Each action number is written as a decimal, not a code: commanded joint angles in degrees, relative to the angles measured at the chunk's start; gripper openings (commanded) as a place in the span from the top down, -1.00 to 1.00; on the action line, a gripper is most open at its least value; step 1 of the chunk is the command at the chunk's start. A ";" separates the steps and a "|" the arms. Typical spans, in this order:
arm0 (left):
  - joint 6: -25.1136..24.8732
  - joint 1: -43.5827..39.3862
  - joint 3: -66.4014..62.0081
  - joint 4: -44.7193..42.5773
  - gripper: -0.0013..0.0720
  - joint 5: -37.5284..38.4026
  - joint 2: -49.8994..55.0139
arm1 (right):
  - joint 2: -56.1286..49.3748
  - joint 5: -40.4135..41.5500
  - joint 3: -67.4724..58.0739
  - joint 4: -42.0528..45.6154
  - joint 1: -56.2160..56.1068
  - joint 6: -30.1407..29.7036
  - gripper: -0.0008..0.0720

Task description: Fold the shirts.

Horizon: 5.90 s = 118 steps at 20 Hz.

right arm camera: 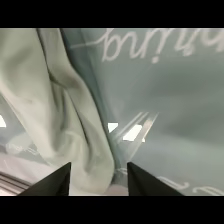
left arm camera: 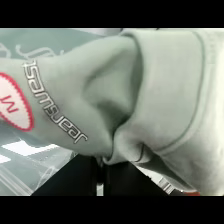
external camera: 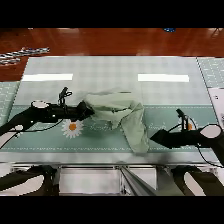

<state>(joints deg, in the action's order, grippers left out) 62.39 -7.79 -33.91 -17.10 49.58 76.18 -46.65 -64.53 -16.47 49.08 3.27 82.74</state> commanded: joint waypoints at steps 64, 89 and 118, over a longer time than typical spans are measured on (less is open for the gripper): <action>20.59 13.35 -37.77 -29.81 0.24 -2.43 19.15 | -53.35 5.60 -78.40 32.54 -3.08 17.57 0.45; 15.19 21.66 -34.75 -37.33 -0.42 25.20 22.80 | -19.21 -3.26 -31.43 15.28 17.88 0.15 -0.14; 12.85 21.20 -35.58 -37.29 0.92 28.96 23.39 | -27.82 -4.50 -17.92 6.14 8.96 -3.58 -0.14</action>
<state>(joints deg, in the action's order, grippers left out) 75.02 13.43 -69.45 -54.41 78.48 99.53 -73.45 -72.97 -34.35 56.34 16.82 79.07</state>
